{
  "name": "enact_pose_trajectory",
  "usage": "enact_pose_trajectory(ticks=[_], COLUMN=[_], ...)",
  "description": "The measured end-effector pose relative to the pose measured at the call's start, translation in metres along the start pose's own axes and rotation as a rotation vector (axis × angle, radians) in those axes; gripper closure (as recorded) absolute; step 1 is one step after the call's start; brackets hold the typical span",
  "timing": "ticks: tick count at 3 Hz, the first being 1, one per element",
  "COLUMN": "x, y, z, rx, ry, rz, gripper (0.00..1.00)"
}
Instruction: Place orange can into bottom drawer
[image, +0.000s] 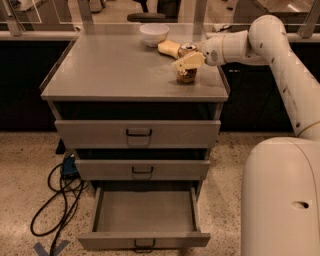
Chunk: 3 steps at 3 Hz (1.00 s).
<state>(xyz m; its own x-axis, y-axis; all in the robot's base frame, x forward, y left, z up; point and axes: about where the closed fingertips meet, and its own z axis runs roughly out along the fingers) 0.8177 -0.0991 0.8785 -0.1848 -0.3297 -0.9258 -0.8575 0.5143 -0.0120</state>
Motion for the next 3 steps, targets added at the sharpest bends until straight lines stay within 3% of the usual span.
enact_pose_trajectory(ticks=[3], x=[-0.002], y=[0.007], z=[-0.013], rx=[-0.017], ry=[0.012], rz=[0.005], gripper=[0.89])
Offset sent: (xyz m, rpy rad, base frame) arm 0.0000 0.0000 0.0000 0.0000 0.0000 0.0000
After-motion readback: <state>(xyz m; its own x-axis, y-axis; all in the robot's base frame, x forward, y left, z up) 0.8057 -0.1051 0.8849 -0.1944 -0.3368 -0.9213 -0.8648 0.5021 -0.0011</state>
